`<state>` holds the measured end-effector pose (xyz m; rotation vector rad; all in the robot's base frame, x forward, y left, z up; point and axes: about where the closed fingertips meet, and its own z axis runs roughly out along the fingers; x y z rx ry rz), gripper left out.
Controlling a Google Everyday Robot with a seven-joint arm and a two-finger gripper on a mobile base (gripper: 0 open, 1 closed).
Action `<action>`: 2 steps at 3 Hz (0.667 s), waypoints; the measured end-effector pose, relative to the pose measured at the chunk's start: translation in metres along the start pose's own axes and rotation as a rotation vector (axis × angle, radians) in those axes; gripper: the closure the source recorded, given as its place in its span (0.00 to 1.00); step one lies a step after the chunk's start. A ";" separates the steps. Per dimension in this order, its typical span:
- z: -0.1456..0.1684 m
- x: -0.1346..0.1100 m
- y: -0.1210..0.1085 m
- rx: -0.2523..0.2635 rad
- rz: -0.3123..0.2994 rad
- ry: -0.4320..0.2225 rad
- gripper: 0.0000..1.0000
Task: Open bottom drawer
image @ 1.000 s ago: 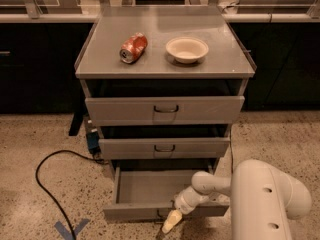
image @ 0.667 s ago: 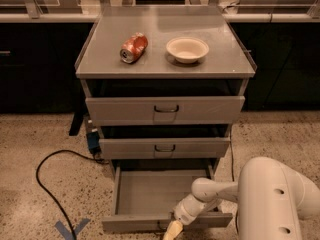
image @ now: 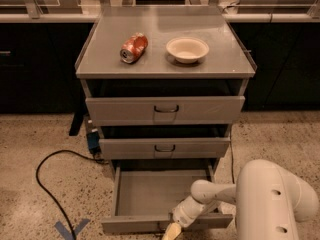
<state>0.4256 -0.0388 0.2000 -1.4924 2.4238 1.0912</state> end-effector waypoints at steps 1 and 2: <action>0.001 0.003 0.005 -0.020 0.019 -0.001 0.00; 0.000 -0.001 0.003 -0.020 0.019 -0.001 0.00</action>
Offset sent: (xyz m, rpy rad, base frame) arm -0.1058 -0.0131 -0.0001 0.0557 0.2169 -0.0520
